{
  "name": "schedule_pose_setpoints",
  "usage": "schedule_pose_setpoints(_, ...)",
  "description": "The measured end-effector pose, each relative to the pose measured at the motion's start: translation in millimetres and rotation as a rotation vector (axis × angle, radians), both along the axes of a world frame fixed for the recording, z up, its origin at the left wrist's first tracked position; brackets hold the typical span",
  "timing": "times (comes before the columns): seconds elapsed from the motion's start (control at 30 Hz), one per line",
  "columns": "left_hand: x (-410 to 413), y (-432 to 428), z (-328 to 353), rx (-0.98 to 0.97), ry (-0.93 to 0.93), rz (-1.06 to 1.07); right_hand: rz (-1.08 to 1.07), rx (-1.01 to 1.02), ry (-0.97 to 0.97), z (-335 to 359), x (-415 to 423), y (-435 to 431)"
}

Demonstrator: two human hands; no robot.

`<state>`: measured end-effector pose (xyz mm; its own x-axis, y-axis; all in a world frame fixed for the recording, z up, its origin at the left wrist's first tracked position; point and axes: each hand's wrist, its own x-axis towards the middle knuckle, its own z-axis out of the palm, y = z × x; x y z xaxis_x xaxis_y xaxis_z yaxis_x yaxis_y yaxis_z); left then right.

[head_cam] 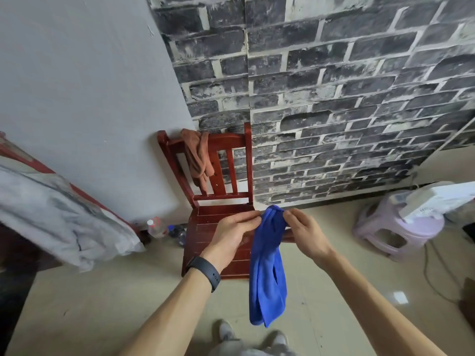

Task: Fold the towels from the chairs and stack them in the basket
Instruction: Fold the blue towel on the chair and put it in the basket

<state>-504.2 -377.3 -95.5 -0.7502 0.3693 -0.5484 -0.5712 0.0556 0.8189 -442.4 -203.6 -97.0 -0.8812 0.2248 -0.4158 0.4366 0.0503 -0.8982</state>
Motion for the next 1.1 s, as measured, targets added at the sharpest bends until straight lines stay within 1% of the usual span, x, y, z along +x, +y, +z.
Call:
schedule_pose_setpoints(0.13, -7, -12, 1, -0.003, 0.059, 0.043, -0.081, -0.08, 0.039, 6, 0, -14)
schedule_pose_setpoints(0.23, -10, -20, 7, 0.053, 0.026, 0.118, -0.19, -0.055, 0.082, 7, -3, -18)
schedule_pose_setpoints(0.3, -16, -27, 10, 0.077, 0.009, 0.204, -0.274, -0.06, 0.119, 10, -6, -16)
schedule_pose_setpoints(0.37, -26, -37, 11, 0.035, 0.009, 0.286, -0.334, -0.077, 0.145, 16, -11, -9)
schedule_pose_setpoints(0.43, -35, -47, 11, 0.012, -0.015, 0.299, -0.375, -0.096, 0.153, 21, -17, -1)
schedule_pose_setpoints(0.5, -39, -54, 13, 0.003, -0.046, 0.231, -0.413, -0.123, 0.156, 25, -22, 4)
schedule_pose_setpoints(0.53, -39, -56, 14, -0.044, -0.015, 0.134, -0.418, -0.12, 0.155, 26, -25, 4)
schedule_pose_setpoints(0.6, -39, -57, 6, -0.283, 0.173, -0.136, -0.393, -0.101, 0.144, 23, -32, 4)
schedule_pose_setpoints(0.63, -40, -57, -1, -0.431, 0.273, -0.224, -0.377, -0.091, 0.136, 21, -34, 3)
schedule_pose_setpoints(0.67, -40, -56, -7, -0.513, 0.313, -0.236, -0.365, -0.072, 0.127, 19, -37, 3)
schedule_pose_setpoints(0.7, -40, -57, -9, -0.529, 0.294, -0.201, -0.358, -0.046, 0.116, 17, -38, 3)
schedule_pose_setpoints(0.73, -42, -59, -9, -0.442, 0.189, -0.117, -0.357, -0.016, 0.106, 14, -40, 4)
schedule_pose_setpoints(0.8, -45, -65, -4, -0.186, -0.106, 0.038, -0.365, 0.014, 0.111, 8, -40, 8)
schedule_pose_setpoints(0.83, -45, -69, -4, -0.093, -0.183, 0.076, -0.37, 0.012, 0.123, 8, -40, 8)
schedule_pose_setpoints(1.0, -41, -77, -10, 0.194, -0.245, 0.133, -0.407, -0.018, 0.153, 11, -41, 4)
schedule_pose_setpoints(1.07, -39, -78, -12, 0.294, -0.334, 0.155, -0.435, -0.027, 0.148, 11, -42, 6)
schedule_pose_setpoints(1.1, -38, -79, -13, 0.29, -0.385, 0.174, -0.45, -0.035, 0.148, 11, -42, 9)
